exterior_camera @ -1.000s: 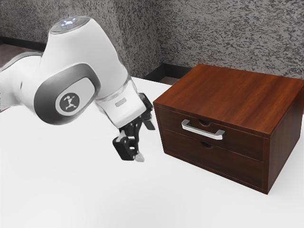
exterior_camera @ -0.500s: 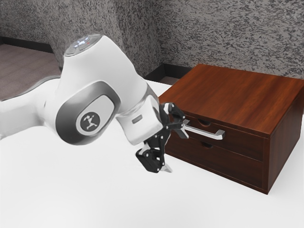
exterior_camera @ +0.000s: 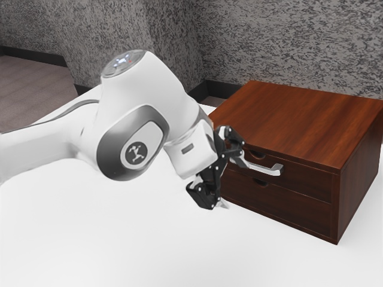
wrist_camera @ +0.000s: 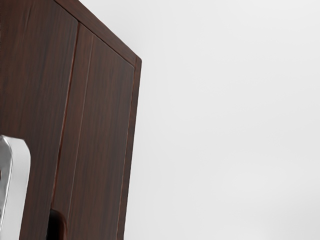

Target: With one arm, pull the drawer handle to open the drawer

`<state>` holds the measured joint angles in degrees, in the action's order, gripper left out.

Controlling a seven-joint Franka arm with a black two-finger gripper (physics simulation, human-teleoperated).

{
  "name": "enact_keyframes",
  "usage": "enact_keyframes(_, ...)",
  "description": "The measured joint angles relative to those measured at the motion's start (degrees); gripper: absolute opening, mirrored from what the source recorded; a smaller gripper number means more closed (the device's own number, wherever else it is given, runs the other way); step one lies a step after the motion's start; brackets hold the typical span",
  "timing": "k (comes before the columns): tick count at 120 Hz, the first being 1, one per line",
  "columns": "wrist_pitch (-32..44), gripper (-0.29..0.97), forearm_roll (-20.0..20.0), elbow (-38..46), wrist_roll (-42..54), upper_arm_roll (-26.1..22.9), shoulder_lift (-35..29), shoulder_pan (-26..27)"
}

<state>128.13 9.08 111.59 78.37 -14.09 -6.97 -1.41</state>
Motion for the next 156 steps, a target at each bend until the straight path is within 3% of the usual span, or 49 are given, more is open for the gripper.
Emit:
enact_keyframes(99, 2.76, 0.68, -1.53, -3.46, 1.90, 0.89, 6.11, -0.13)
enact_keyframes(111, 3.03, 0.74, -1.86, -3.49, 1.97, 1.39, 6.66, 0.44)
enact_keyframes(117, 3.22, 0.68, -1.94, -3.48, 2.01, 1.31, 6.81, 0.36)
enact_keyframes(140, 3.62, 0.68, -2.03, -3.46, 2.12, 0.94, 7.16, -0.05)
enact_keyframes(156, 3.79, 0.60, -2.02, -3.43, 2.10, 0.85, 7.14, -0.22)
